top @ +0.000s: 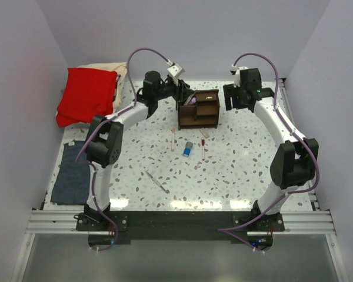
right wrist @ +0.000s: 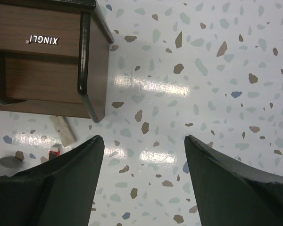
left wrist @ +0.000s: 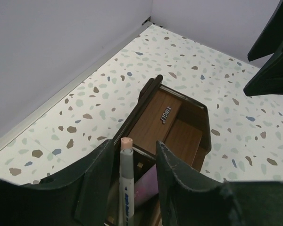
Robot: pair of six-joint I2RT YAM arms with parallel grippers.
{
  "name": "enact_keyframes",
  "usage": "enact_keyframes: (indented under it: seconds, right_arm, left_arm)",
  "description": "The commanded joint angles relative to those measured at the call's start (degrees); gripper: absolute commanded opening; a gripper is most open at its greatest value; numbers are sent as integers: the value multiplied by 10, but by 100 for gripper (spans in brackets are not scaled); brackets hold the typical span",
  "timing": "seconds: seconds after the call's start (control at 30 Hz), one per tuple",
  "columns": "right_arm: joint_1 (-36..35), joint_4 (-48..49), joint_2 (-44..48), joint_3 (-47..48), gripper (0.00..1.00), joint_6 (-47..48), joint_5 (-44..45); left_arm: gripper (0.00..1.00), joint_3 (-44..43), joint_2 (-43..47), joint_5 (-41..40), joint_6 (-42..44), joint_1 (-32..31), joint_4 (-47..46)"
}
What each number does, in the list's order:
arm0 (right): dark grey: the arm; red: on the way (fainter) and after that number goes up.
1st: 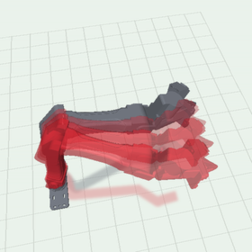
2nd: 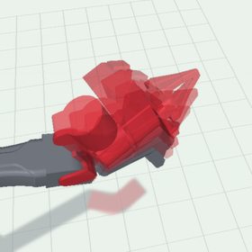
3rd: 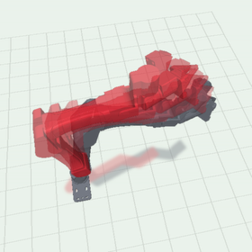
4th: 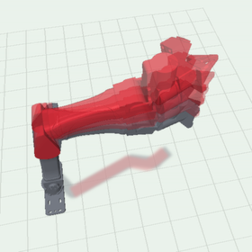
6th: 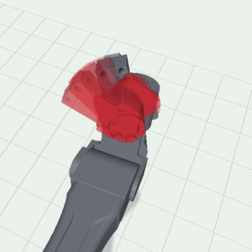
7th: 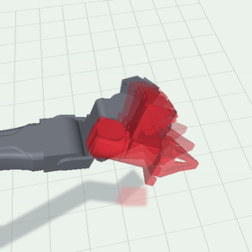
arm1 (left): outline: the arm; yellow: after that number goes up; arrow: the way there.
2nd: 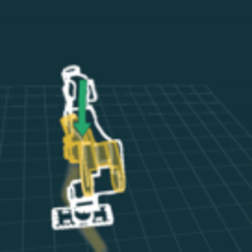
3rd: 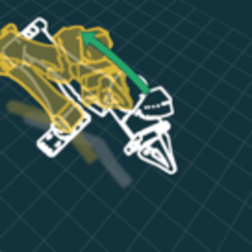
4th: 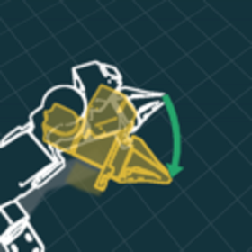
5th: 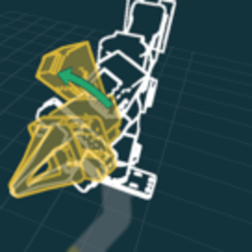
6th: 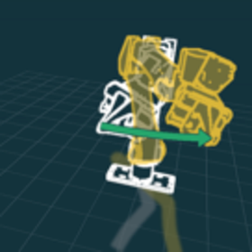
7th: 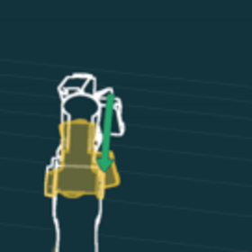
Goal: Sort the stationery into containers
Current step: Place the pen in the storage box, then pick up the pen from the center of the board.
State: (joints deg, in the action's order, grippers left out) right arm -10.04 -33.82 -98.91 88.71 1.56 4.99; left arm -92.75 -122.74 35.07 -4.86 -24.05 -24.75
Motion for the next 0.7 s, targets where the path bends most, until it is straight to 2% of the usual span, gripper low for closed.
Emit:
enact_keyframes:
  seconds: [0.0,0.13,0.2,0.27,0.4,0.43,0.5,0.67]
  right_arm:
    - [2,10,16,13,73,-4,-2]
    - [3,16,7,17,73,-6,-10]
    - [3,17,-4,25,73,-6,-20]
    - [3,20,-20,38,73,-8,-36]
    - [3,8,-34,69,73,-49,-8]
    - [3,9,-30,64,73,-58,-7]
    - [3,24,-19,54,73,-60,-8]
    - [4,11,-31,67,74,-71,12]
  left_arm:
    - [46,27,91,-39,39,5,29]
    - [50,84,187,-92,39,4,80]
    - [52,102,234,-131,34,4,172]
    - [61,107,258,-154,43,2,296]
    - [61,99,246,-252,36,-1,458]
    - [61,76,233,-264,14,-1,531]
    - [61,78,209,-288,3,-5,562]
    - [60,112,183,-309,-90,-10,554]
